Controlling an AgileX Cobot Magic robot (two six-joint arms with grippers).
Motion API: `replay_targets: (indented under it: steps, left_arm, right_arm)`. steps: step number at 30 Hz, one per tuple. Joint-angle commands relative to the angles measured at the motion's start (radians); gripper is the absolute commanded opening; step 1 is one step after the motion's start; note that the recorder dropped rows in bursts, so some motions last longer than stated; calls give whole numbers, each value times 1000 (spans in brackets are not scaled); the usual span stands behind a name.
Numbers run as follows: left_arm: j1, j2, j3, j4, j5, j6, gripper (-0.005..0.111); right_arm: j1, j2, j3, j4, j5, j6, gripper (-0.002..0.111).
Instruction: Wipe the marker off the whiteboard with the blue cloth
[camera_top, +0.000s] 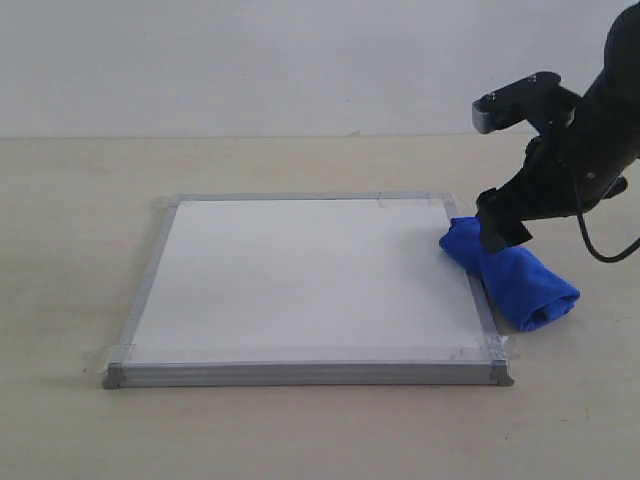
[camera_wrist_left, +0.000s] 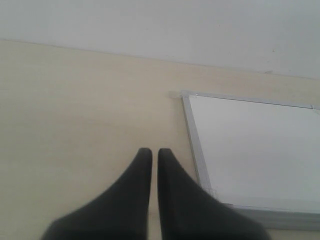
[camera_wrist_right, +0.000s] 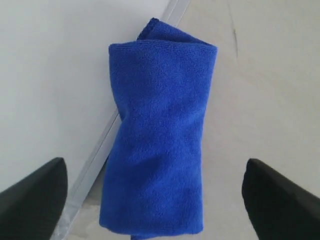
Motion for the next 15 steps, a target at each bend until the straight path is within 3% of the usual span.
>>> replay_targets:
  steps: [1, 15]
  left_arm:
    - [3, -3, 3, -3, -5, -9, 4]
    - [3, -3, 3, -3, -3, -9, 4]
  right_arm:
    - [-7, 44, 40, -5, -117, -59, 82]
    - [-7, 179, 48, -5, -185, -69, 80]
